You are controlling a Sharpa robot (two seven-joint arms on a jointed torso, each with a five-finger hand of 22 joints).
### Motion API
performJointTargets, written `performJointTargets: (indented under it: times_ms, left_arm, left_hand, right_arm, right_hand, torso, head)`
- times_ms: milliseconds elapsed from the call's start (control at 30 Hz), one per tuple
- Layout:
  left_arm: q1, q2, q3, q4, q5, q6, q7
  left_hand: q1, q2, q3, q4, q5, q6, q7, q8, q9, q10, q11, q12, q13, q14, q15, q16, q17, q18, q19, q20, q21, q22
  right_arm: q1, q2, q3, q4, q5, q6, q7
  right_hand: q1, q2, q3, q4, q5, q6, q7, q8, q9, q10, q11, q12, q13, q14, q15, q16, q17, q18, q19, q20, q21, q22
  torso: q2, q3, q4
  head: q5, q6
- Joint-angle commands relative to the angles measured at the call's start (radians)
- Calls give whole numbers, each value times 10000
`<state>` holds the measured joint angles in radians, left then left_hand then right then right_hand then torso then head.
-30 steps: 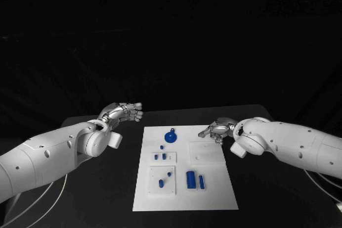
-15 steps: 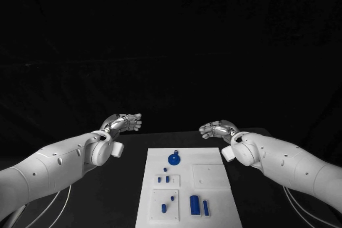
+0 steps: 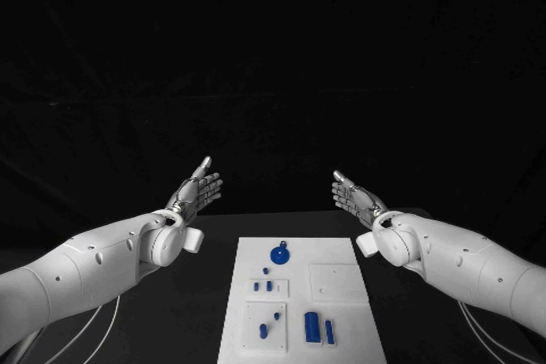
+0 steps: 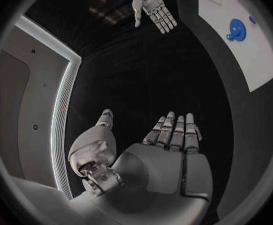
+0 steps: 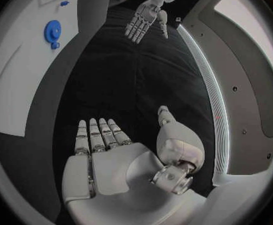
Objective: Assemble the parts on the task board
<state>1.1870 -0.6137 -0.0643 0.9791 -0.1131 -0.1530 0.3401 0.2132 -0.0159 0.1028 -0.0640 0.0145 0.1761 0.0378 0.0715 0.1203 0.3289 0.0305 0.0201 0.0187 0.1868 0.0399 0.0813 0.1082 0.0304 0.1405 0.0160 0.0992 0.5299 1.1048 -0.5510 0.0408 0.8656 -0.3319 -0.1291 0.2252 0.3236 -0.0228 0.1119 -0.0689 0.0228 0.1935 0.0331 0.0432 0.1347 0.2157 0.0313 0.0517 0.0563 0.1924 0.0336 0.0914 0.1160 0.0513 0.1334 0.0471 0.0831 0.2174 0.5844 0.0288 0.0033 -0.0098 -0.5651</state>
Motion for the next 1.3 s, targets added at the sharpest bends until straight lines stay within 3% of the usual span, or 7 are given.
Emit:
performJointTargets:
  times_ms: [33, 133, 400, 567, 667, 900, 1300]
  left_arm:
    - [-132, -135, 65, 616, 213, -1019, 362]
    - [-349, -404, 166, 1547, 374, -1925, 615]
    - [-956, -1152, 450, 4138, 824, -4447, 1319]
    - [-1225, -1484, 575, 5288, 1023, -5566, 1631]
    - [-1314, -1594, 617, 5669, 1089, -5937, 1734]
    - [-1370, -1663, 643, 5909, 1131, -6170, 1799]
    - [-1370, -1663, 643, 5909, 1131, -6170, 1799]
  left_hand:
    - [-2132, 159, -1028, 640, -145, -1761, -378, -715, -1203, -3289, -305, -201, -187, -1868, -399, -813, -1082, -304, -1405, -160, -992, -5299]
    - [-2132, 159, -1028, 640, -145, -1761, -378, -715, -1203, -3289, -305, -201, -187, -1868, -399, -813, -1082, -304, -1405, -160, -992, -5299]
    - [-2132, 159, -1028, 640, -145, -1761, -378, -715, -1203, -3289, -305, -201, -187, -1868, -399, -813, -1082, -304, -1405, -160, -992, -5299]
    - [-2132, 159, -1028, 640, -145, -1761, -378, -715, -1203, -3289, -305, -201, -187, -1868, -399, -813, -1082, -304, -1405, -160, -992, -5299]
    - [-2132, 159, -1028, 640, -145, -1761, -378, -715, -1203, -3289, -305, -201, -187, -1868, -399, -813, -1082, -304, -1405, -160, -992, -5299]
    - [-2132, 159, -1028, 640, -145, -1761, -378, -715, -1203, -3289, -305, -201, -187, -1868, -399, -813, -1082, -304, -1405, -160, -992, -5299]
    - [-2132, 159, -1028, 640, -145, -1761, -378, -715, -1203, -3289, -305, -201, -187, -1868, -399, -813, -1082, -304, -1405, -160, -992, -5299]
  right_arm:
    - [-34, -180, -23, 598, 455, -858, 474]
    - [-108, -485, -79, 1529, 869, -1660, 831]
    - [-320, -1354, -237, 4184, 2048, -3946, 1850]
    - [-442, -1855, -328, 5716, 2729, -5265, 2438]
    - [-490, -2051, -364, 6315, 2995, -5781, 2668]
    - [-546, -2282, -406, 7019, 3308, -6387, 2938]
    - [-548, -2290, -408, 7044, 3319, -6409, 2948]
  right_hand:
    - [-3236, 228, -1119, 689, -228, -1935, -331, -432, -1347, -2157, -313, -517, -563, -1924, -336, -914, -1160, -513, -1334, -471, -831, -2174]
    - [-3236, 228, -1119, 689, -228, -1935, -331, -432, -1347, -2157, -313, -517, -563, -1924, -336, -914, -1160, -513, -1334, -471, -831, -2174]
    - [-3236, 228, -1119, 689, -228, -1935, -331, -432, -1347, -2157, -313, -517, -563, -1924, -336, -914, -1160, -513, -1334, -471, -831, -2174]
    - [-3236, 228, -1119, 689, -228, -1935, -331, -432, -1347, -2157, -313, -517, -563, -1924, -336, -914, -1160, -513, -1334, -471, -831, -2174]
    - [-3236, 228, -1119, 689, -228, -1935, -331, -432, -1347, -2157, -313, -517, -563, -1924, -336, -914, -1160, -513, -1334, -471, -831, -2174]
    - [-3236, 228, -1119, 689, -228, -1935, -331, -432, -1347, -2157, -313, -517, -563, -1924, -336, -914, -1160, -513, -1334, -471, -831, -2174]
    - [-3236, 228, -1119, 689, -228, -1935, -331, -432, -1347, -2157, -313, -517, -563, -1924, -336, -914, -1160, -513, -1334, -471, -831, -2174]
  torso:
    - [-325, -233, -27]
    - [-397, -285, -32]
    - [-402, -288, -33]
    - [-402, -288, -33]
    - [-402, -288, -33]
    - [-402, -288, -33]
    - [-402, -288, -33]
  head:
    - [75, -272]
    - [97, -345]
    - [98, -349]
    - [98, -349]
    - [98, -349]
    - [98, -349]
    - [98, -349]
